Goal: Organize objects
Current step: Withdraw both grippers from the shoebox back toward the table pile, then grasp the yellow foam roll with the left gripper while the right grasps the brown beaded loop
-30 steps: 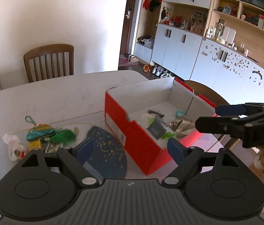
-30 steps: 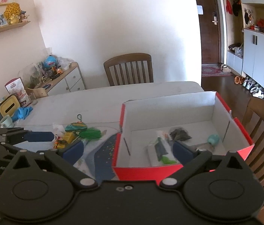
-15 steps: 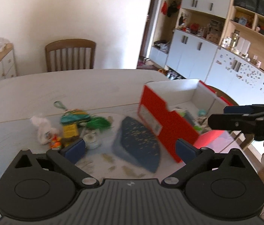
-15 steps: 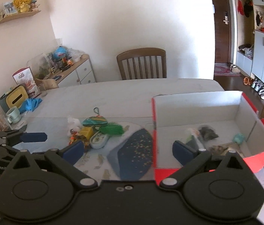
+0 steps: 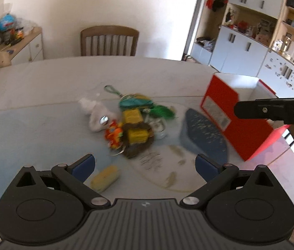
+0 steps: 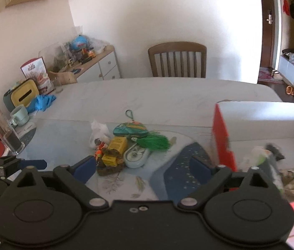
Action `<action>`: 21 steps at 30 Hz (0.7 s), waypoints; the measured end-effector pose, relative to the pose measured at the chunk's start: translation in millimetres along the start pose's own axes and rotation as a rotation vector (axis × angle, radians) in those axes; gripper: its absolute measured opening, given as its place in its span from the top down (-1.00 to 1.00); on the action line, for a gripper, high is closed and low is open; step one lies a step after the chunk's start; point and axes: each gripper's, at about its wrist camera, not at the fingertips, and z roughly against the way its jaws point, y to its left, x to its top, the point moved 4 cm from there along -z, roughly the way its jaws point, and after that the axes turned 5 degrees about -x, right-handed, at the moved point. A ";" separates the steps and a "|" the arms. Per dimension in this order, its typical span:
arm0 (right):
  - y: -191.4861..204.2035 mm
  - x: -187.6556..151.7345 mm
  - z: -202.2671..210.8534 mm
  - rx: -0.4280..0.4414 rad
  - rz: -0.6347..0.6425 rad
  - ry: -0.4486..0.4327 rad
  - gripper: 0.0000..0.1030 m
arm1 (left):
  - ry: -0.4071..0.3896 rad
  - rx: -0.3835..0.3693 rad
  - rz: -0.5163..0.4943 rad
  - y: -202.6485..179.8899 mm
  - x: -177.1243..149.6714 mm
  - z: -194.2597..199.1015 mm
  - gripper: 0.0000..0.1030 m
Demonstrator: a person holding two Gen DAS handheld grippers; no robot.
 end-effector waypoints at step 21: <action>43.3 7.6 -111.7 0.050 0.106 0.178 -0.33 | 0.065 0.034 -0.020 45.5 -27.2 -55.2 -1.00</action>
